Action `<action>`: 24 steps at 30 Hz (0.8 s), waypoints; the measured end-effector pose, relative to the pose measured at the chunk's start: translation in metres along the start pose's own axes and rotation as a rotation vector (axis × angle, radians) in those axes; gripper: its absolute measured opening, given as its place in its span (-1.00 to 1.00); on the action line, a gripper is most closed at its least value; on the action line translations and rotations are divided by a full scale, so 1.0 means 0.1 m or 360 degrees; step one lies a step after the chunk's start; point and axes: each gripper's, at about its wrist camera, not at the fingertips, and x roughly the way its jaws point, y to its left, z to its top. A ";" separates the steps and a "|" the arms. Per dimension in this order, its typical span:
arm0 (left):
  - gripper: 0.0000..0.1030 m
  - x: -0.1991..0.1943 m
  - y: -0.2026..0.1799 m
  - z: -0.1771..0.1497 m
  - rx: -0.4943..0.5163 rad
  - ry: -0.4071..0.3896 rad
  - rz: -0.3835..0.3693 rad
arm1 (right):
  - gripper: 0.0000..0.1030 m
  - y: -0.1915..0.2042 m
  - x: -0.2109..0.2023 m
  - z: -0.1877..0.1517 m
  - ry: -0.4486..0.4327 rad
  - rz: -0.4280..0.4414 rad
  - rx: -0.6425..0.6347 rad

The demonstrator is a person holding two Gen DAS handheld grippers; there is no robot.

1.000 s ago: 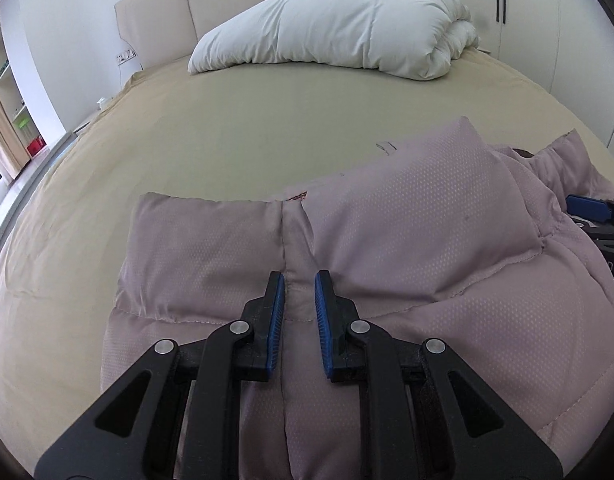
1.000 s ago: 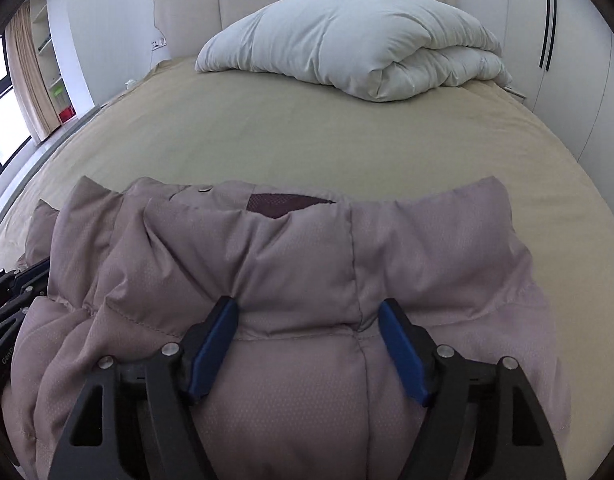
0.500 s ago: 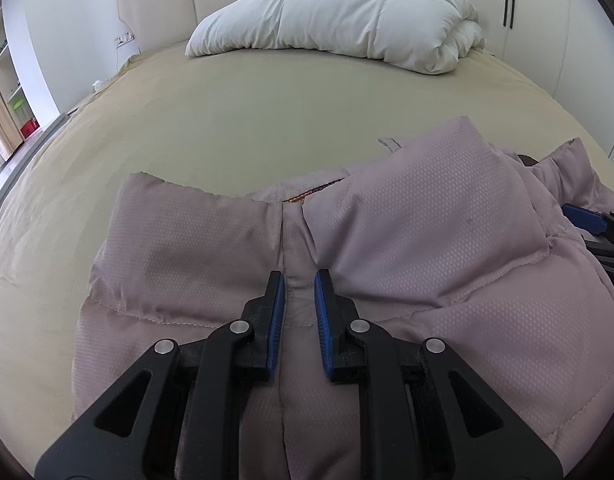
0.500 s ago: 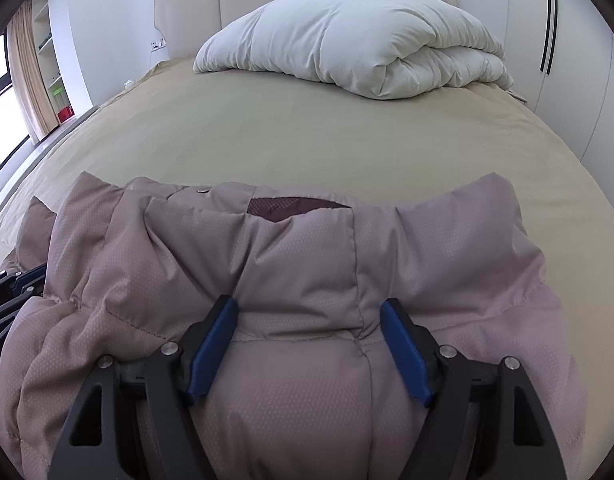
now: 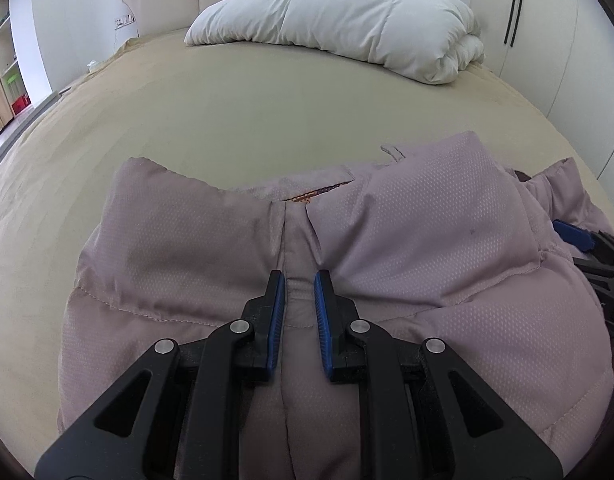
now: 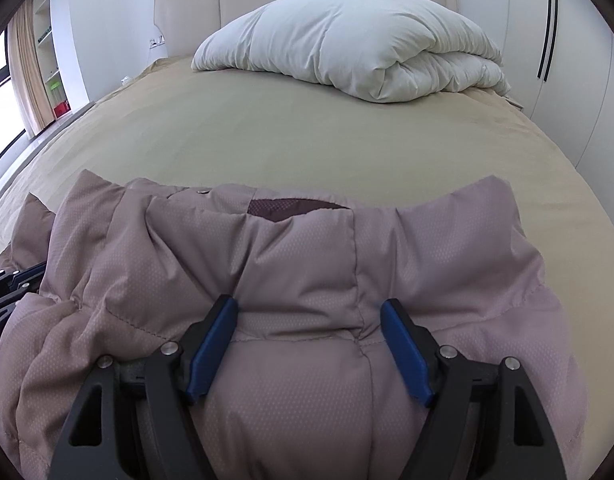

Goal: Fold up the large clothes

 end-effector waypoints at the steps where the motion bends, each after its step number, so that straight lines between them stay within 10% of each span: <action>1: -0.71 -0.03 0.03 0.00 -0.0022 -0.0001 -0.0018 | 0.50 0.00 -0.01 0.00 -0.0004 -0.0004 -0.0001; 24: -0.68 -0.58 0.30 -0.30 -0.0005 -0.0107 0.0067 | 0.50 0.45 -0.69 -0.21 -0.0019 0.0093 -0.0134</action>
